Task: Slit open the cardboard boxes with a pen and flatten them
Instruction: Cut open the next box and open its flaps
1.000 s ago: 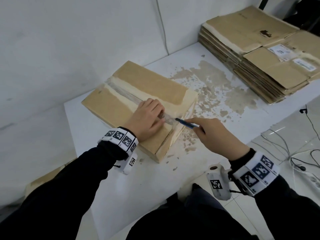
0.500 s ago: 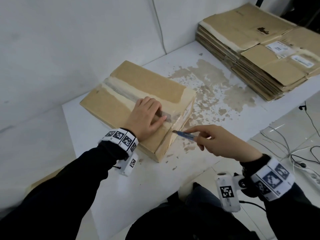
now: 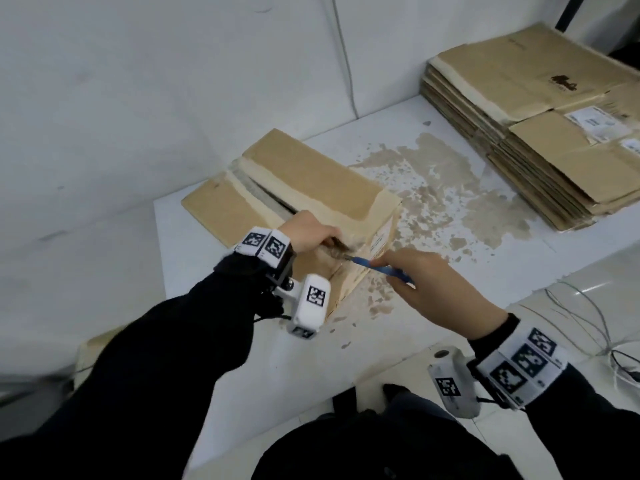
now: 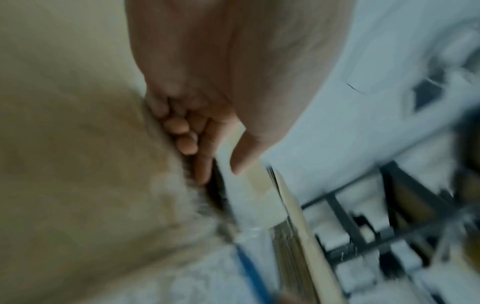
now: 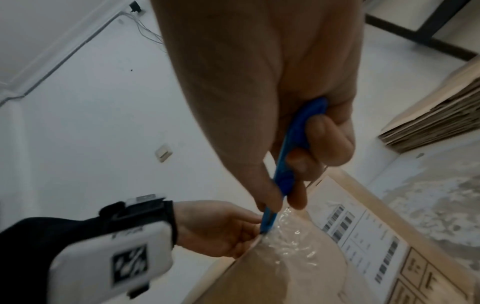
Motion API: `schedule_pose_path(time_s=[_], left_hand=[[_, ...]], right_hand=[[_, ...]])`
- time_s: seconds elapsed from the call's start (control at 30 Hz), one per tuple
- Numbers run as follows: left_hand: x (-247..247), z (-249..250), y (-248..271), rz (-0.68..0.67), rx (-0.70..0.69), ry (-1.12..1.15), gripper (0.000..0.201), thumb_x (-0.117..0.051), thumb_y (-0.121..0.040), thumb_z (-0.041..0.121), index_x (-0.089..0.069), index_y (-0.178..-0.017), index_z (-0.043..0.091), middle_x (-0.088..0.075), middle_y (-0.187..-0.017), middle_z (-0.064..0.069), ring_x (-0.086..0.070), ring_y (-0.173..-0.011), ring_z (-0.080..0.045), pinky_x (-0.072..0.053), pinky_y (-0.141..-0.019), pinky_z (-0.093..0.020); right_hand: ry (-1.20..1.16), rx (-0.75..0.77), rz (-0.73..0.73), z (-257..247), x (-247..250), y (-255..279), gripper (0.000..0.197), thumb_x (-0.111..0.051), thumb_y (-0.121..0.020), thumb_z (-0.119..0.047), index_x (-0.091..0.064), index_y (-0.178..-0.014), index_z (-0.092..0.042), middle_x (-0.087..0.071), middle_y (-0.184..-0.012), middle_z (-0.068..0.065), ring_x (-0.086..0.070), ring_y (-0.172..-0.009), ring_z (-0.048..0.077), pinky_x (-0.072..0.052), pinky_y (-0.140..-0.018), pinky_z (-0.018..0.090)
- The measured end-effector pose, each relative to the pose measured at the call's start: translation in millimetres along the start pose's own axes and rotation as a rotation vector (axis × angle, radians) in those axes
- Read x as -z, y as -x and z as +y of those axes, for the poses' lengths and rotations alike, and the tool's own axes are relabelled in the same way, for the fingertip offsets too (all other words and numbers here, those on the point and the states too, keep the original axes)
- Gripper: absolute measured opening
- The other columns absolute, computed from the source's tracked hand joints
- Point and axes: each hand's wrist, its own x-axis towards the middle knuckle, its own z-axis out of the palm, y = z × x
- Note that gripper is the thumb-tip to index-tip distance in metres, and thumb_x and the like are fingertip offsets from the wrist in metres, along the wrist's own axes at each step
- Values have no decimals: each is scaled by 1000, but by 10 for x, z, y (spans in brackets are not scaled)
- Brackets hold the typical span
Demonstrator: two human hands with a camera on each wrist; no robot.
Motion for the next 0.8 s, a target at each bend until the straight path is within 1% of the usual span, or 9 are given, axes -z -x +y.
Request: schedule_pose_path(time_s=[0.1,0.17,0.23,0.3,0.4,0.53,0.6,0.7,0.8], left_hand=[[-87,38,88,150,65,259,39,-66,-86,37,-59,-62,8,-51,-62,-3,-44,-57,-12,-35,-52,-17],[-177,1,136,246,8,382,37,-69,-86,27,-56,-56,10,-50,-59,0,-45,-56,-9,-33,-45,-9],[-233,-30,185,284,-47,402,26,-70,-86,25,-65,-67,7,-58,-65,3,-51,-62,-7,-36,-50,-6],[-247,-42,214,300,-72,426,20,-69,-86,24,-69,-76,7,-63,-70,3,-55,-67,-5,-41,-61,-10],[-282,-47,232,330,-89,453,16,-69,-86,22,-70,-77,9,-65,-72,2,-58,-69,-6,-42,-65,-10],[-316,-34,276,386,-109,480,12,-70,-85,22,-72,-78,13,-68,-74,0,-60,-75,-10,-44,-73,-17],[-340,-6,293,414,-111,480,13,-69,-85,22,-73,-82,11,-67,-73,3,-59,-69,-1,-43,-70,-12],[-381,35,326,458,-110,468,13,-68,-86,21,-73,-84,8,-66,-70,8,-55,-58,11,-38,-59,-2],[-374,22,343,467,-111,564,14,-68,-86,21,-70,-74,16,-67,-65,15,-58,-64,6,-40,-66,-10]], right_hand=[[112,4,-26,-1,36,12,31,-50,-95,-8,-60,-122,-18,-55,-88,3,-51,-70,21,-45,-61,36],[152,5,-34,-14,5,12,34,-48,-95,-6,-58,-125,-18,-55,-91,8,-52,-69,26,-44,-60,40],[182,9,-26,-11,-57,-29,36,-49,-92,-1,-58,-124,-17,-53,-88,8,-51,-65,27,-43,-54,38],[227,7,-9,-2,-107,-77,37,-53,-86,6,-59,-117,-14,-45,-78,4,-40,-53,21,-27,-43,28],[230,6,-14,34,-110,-43,39,-61,-76,12,-61,-107,-12,-35,-72,0,-28,-45,16,-11,-42,22],[265,31,22,0,-47,-89,40,-54,-80,12,-57,-113,-11,-34,-77,2,-20,-47,11,-10,-43,23],[300,45,22,11,-41,-106,39,-48,-85,10,-52,-118,-11,-33,-80,3,-20,-50,11,-12,-44,25],[268,35,26,75,22,-5,47,-57,-78,14,-57,-117,-11,-36,-75,2,-16,-48,7,-8,-44,22],[302,-28,55,232,157,-113,54,-47,-87,10,-44,-134,-14,-48,-91,9,-24,-51,6,-14,-44,19]])
